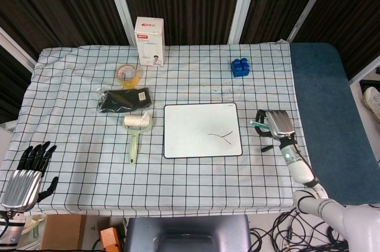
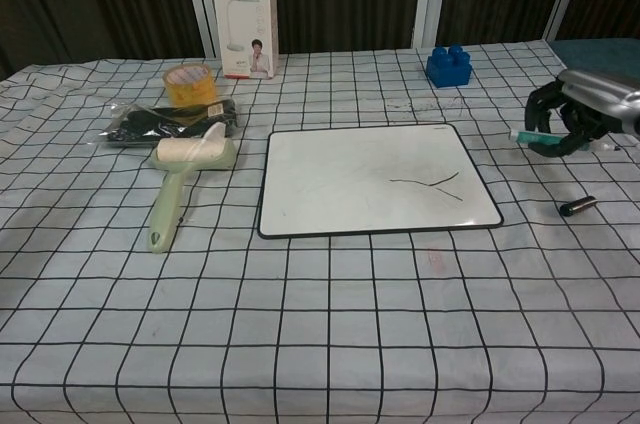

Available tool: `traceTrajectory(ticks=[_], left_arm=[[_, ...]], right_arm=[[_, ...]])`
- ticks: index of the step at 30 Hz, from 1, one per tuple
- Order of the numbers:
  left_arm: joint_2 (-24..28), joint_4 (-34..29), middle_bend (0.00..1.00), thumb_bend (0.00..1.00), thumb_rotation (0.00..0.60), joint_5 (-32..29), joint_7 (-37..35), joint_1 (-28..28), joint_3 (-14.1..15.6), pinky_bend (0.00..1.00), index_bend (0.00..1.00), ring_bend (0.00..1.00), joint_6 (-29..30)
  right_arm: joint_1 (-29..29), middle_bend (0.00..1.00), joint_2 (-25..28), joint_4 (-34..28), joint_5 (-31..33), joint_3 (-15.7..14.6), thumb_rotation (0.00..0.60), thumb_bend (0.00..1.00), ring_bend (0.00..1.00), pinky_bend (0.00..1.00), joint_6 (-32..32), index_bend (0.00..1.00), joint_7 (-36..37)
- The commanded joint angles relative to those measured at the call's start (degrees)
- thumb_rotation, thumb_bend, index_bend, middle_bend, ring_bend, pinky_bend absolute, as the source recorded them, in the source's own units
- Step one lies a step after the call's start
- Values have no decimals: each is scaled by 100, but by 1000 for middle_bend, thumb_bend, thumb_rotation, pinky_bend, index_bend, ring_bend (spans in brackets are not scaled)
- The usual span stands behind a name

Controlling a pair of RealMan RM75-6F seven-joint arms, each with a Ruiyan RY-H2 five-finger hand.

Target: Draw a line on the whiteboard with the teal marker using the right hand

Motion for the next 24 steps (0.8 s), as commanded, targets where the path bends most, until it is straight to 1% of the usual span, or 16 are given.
traceTrajectory(ticks=[1,4,6,9,12,14,16,18,21,24], left_arm=[[-5,7,0,404,600,25,-8,21,15,20,0,0,37],[3,7,0,403,600,10,-24,38,7,20,0,0,58],[11,3,0,403,600,7,-33,45,7,20,0,0,65],[27,-11,0,403,600,19,-58,49,11,20,0,0,70],[33,-11,0,403,600,2,-59,49,4,20,0,0,58],[43,-20,0,403,600,-18,-55,47,-2,20,0,0,40],[53,-33,0,402,600,-18,-55,53,-4,20,0,0,50],[59,-38,0,402,600,-9,-60,62,-3,20,0,0,68],[65,-40,0,402,600,-6,-74,72,-3,20,0,0,81],[73,-41,0,402,600,-2,-89,74,-3,20,0,0,81]], right_arm=[[-94,768,-116,341,35,-159,600,437,656,671,-210,922,-283],[-62,694,-254,584,-12,-216,600,435,597,652,-345,829,-333],[-41,645,-275,606,22,-204,600,434,567,638,-504,776,-269],[5,558,-276,652,32,-198,600,429,505,599,-688,660,-227],[91,405,-124,569,-25,-310,600,407,379,501,-1098,408,-242],[119,304,-11,416,12,-278,600,393,279,459,-1224,206,-186],[101,264,141,186,2,-232,600,384,239,455,-1148,119,-85],[60,247,281,-15,-7,-210,600,379,226,453,-1059,88,-42],[-31,234,577,-463,12,-174,600,377,219,451,-935,76,-3],[-162,228,956,-1037,22,-140,600,378,219,451,-717,64,-40]])
